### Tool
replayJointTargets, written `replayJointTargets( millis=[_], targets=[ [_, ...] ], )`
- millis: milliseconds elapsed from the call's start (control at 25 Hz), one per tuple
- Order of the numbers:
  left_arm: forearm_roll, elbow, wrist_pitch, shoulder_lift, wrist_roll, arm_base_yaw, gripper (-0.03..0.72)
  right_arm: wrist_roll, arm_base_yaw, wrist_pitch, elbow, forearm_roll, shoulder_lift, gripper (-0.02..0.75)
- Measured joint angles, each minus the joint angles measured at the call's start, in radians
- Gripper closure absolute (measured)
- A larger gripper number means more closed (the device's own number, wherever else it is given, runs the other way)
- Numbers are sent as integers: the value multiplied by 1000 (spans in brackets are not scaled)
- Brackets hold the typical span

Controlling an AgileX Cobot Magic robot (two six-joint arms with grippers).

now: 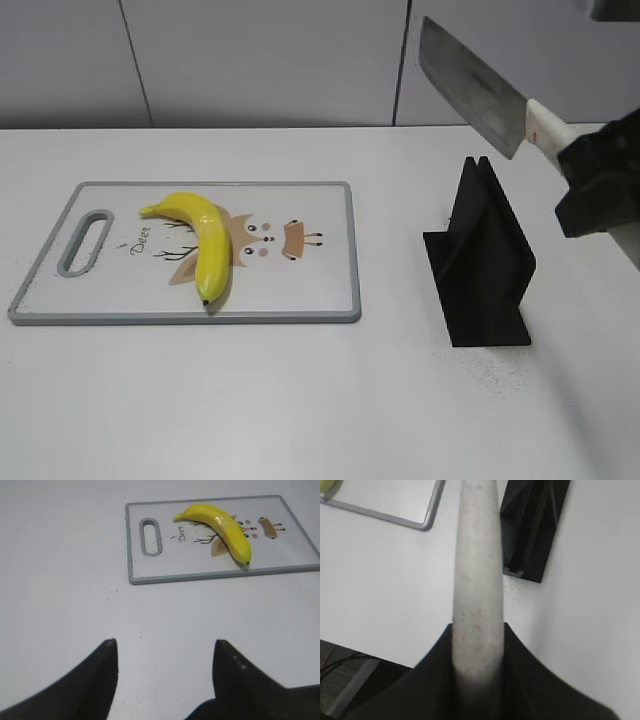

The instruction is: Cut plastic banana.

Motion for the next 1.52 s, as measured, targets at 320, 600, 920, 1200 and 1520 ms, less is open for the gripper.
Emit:
replayJointTargets(
  millis=[320, 600, 920, 1200, 1520],
  targets=[
    [-2, 63, -72, -7, -1, 0, 99, 128, 0, -54, 130, -56, -88, 576],
    [-1, 87, -136, -7, -3, 0, 99, 199, 0, -133, 216, -68, -97, 576],
    [-1, 90, -139, -7, -4, 0, 99, 303, 0, -249, 260, -154, -97, 576],
    [-1, 90, -140, -7, -4, 0, 101, 309, 0, -326, 261, -160, -26, 576],
    [-1, 90, -140, -7, -4, 0, 110, 310, 0, -360, 261, -163, 142, 576]
  ],
)
